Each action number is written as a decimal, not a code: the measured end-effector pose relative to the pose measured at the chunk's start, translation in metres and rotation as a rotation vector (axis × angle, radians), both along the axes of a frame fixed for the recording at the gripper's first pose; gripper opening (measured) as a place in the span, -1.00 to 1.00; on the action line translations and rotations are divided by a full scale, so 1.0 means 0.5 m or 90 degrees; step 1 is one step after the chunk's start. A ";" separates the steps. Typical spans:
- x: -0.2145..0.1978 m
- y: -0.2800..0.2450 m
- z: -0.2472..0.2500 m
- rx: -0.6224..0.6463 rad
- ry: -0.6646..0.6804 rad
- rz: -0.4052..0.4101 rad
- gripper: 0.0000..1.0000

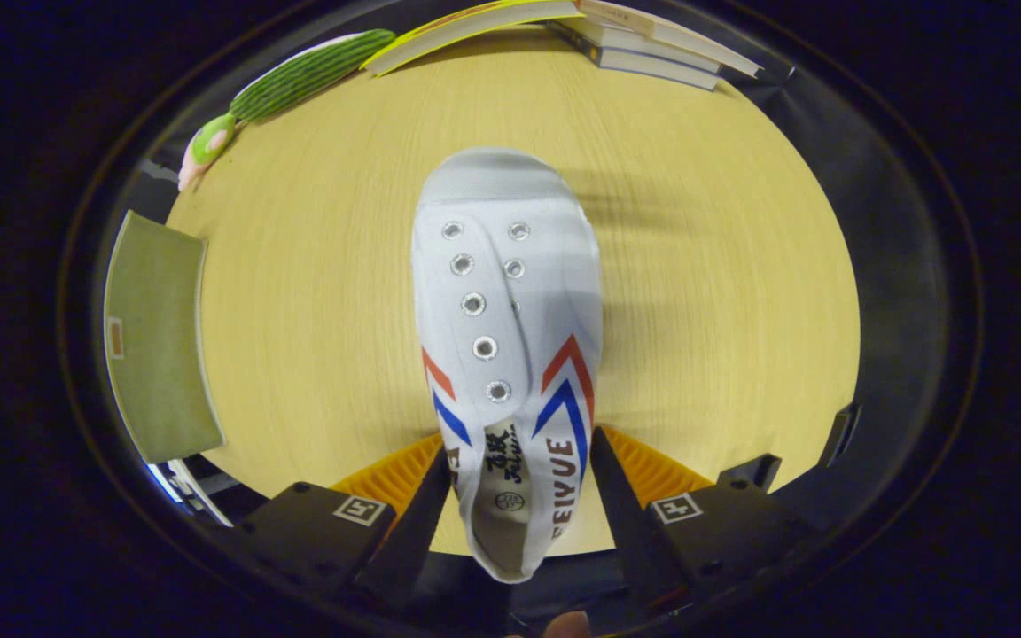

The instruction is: Open the storage box then place both shoes into the box .Put the left shoe in first, then the right shoe, with the right side of both shoes facing outward in a uniform manner.

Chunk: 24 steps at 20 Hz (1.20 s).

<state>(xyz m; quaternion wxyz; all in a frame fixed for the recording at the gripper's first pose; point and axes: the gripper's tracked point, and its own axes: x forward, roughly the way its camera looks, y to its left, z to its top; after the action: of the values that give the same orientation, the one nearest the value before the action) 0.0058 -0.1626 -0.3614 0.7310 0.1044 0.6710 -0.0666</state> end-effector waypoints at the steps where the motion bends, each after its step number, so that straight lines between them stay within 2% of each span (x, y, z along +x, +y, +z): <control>1: 0.005 0.000 0.002 -0.002 -0.006 -0.001 0.84; 4: 0.006 0.003 0.000 -0.009 -0.002 0.003 0.79; 8: 0.004 0.006 0.009 -0.024 -0.005 -0.008 0.48; 14: 0.009 0.013 0.040 -0.013 -0.031 -0.028 0.27; 24: 0.015 0.006 0.027 -0.041 -0.138 0.037 0.20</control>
<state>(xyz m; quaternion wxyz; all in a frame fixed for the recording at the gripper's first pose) 0.0133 -0.1597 -0.3480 0.8038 0.0681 0.5884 -0.0551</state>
